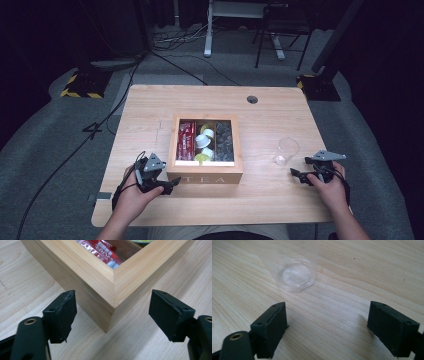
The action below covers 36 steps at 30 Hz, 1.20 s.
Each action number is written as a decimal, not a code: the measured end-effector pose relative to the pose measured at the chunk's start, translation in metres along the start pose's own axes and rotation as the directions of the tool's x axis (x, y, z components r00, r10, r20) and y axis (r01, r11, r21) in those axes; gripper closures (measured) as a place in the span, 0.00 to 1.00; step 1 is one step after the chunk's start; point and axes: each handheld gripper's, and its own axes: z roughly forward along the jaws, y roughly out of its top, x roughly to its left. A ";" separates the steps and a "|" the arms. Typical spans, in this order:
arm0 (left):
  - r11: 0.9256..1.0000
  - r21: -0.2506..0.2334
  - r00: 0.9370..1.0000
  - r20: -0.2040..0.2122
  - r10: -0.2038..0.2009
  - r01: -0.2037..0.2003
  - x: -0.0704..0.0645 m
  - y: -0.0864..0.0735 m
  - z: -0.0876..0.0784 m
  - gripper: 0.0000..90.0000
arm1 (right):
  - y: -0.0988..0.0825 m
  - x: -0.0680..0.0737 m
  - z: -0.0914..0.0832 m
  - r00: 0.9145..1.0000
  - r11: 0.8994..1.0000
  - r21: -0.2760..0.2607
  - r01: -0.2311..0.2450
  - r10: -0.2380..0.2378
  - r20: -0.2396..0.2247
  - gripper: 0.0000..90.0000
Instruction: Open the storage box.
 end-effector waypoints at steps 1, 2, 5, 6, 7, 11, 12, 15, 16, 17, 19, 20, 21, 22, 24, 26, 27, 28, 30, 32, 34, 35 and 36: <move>1.000 0.002 1.000 0.001 0.003 -0.003 0.000 0.000 0.000 0.29 | 0.000 0.000 0.000 1.000 1.000 0.000 0.000 0.000 0.000 0.18; 1.000 0.000 1.000 0.000 0.004 -0.004 0.000 0.000 0.000 0.32 | 0.000 0.000 0.000 1.000 1.000 0.000 0.000 0.000 0.000 0.18; 1.000 0.003 1.000 -0.015 0.010 -0.010 0.001 0.000 -0.002 0.42 | 0.000 0.000 0.000 1.000 1.000 0.000 0.000 0.000 0.000 0.18; 1.000 0.007 1.000 -0.010 0.007 -0.007 0.002 0.000 -0.002 0.43 | 0.000 0.000 0.000 1.000 1.000 0.000 0.001 -0.001 0.000 0.18; 1.000 0.006 1.000 -0.003 0.010 -0.010 0.002 0.000 -0.003 0.45 | 0.000 0.000 0.000 1.000 1.000 0.000 0.001 -0.001 0.000 0.18; 1.000 0.008 1.000 0.002 0.022 -0.022 0.003 -0.001 -0.006 0.50 | 0.000 0.000 0.000 1.000 1.000 0.000 0.000 0.000 0.000 0.18; 1.000 0.006 1.000 0.003 0.020 -0.020 0.004 -0.001 -0.007 0.52 | 0.000 0.000 0.000 1.000 1.000 0.000 0.001 -0.001 0.000 0.18; 1.000 0.002 1.000 0.012 0.022 -0.022 0.005 -0.001 -0.009 0.54 | 0.000 0.000 0.000 1.000 1.000 0.000 0.000 0.000 0.000 0.18; 1.000 -0.008 1.000 0.010 0.026 -0.026 0.005 0.000 -0.010 0.55 | 0.000 0.000 0.000 1.000 1.000 0.000 0.000 0.000 0.000 0.18; 1.000 -0.008 1.000 0.010 0.026 -0.026 0.005 0.000 -0.010 0.55 | 0.000 0.000 0.000 1.000 1.000 0.000 0.000 0.000 0.000 0.18; 0.999 -0.008 0.999 0.001 0.042 -0.042 0.004 0.000 -0.010 0.56 | 0.000 0.000 0.000 1.000 1.000 0.000 0.000 0.000 0.000 0.18; 0.999 -0.009 0.999 -0.002 0.048 -0.048 0.004 0.000 -0.011 0.56 | 0.000 0.000 0.000 1.000 1.000 0.000 0.001 -0.001 0.000 0.18; 0.998 -0.005 0.998 -0.002 0.057 -0.057 0.004 0.001 -0.012 0.57 | 0.000 0.000 0.000 1.000 1.000 0.000 0.001 -0.001 0.000 0.18; 0.998 -0.007 0.998 -0.003 0.060 -0.060 0.004 0.001 -0.012 0.59 | 0.000 0.000 0.000 1.000 1.000 0.000 0.000 0.000 0.000 0.18; 0.999 -0.006 0.999 0.001 0.053 -0.053 0.004 0.001 -0.014 0.61 | 0.000 0.000 0.000 1.000 1.000 0.000 0.001 -0.001 0.000 0.18; 0.998 -0.004 0.998 0.000 0.055 -0.055 0.004 0.002 -0.014 0.62 | 0.000 0.000 0.000 1.000 1.000 0.001 0.000 0.000 0.000 0.18; 0.998 -0.001 0.998 -0.003 0.060 -0.060 0.004 0.002 -0.014 0.62 | 0.000 0.000 0.000 1.000 1.000 0.000 -0.002 0.002 -0.001 0.18; 0.998 0.001 0.998 -0.002 0.062 -0.062 0.004 0.003 -0.014 0.62 | 0.000 0.000 0.000 1.000 1.000 0.000 -0.001 0.001 -0.002 0.18; 0.999 -0.003 0.999 0.003 0.050 -0.050 0.004 0.004 -0.015 0.62 | 0.001 -0.001 -0.001 1.000 1.000 0.016 0.000 0.000 -0.015 0.18; 0.999 -0.009 0.999 0.009 0.045 -0.045 0.004 0.005 -0.016 0.62 | 0.003 -0.002 -0.004 0.999 1.000 0.028 -0.012 0.013 -0.040 0.21; 0.999 -0.010 0.999 0.010 0.046 -0.046 0.005 0.006 -0.017 0.62 | 0.005 -0.002 -0.007 0.998 0.999 0.011 -0.033 0.034 -0.050 0.21; 0.999 -0.008 0.999 0.014 0.045 -0.045 0.005 0.006 -0.018 0.62 | 0.006 -0.002 -0.009 0.998 0.999 0.004 -0.035 0.035 -0.049 0.21; 0.999 -0.011 0.999 0.013 0.044 -0.044 0.005 0.007 -0.018 0.62 | 0.008 -0.001 -0.011 0.998 0.999 -0.004 -0.043 0.043 -0.044 0.21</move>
